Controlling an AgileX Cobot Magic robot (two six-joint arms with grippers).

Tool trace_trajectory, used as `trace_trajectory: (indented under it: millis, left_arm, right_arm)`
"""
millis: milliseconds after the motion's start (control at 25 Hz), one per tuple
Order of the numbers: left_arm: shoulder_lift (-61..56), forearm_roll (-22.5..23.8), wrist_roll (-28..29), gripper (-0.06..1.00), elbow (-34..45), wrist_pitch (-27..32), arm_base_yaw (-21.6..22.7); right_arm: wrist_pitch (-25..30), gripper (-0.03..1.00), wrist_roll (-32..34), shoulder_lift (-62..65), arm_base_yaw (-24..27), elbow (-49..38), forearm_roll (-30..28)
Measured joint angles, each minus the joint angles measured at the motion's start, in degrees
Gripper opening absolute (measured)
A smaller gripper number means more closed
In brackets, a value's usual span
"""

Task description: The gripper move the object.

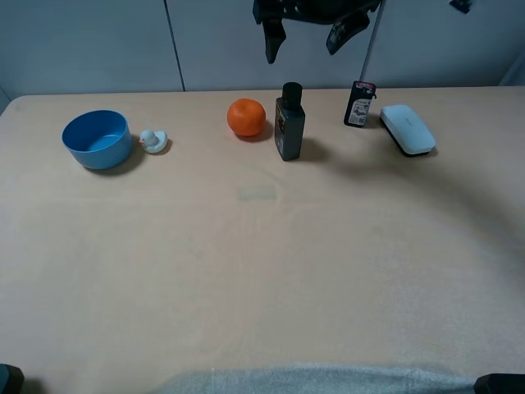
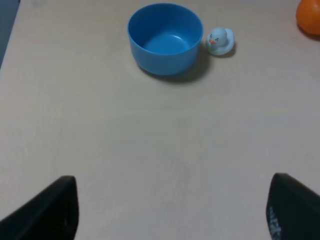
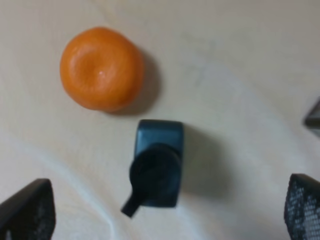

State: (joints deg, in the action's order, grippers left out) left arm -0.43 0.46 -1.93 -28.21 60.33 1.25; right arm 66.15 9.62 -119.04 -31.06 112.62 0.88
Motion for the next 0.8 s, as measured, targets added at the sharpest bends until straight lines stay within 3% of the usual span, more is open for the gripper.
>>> trace_trajectory:
  millis: [520,800]
  left_arm:
    - [0.00,0.00,0.00,0.82,0.00,0.00,0.00]
    - [0.00,0.00,0.00,0.82,0.00,0.00,0.00]
  right_arm:
    - [3.52,0.69,0.00,15.22,6.94,-0.15,-3.05]
    - [3.46,0.69,-0.16,26.05,14.21,-10.22,-3.86]
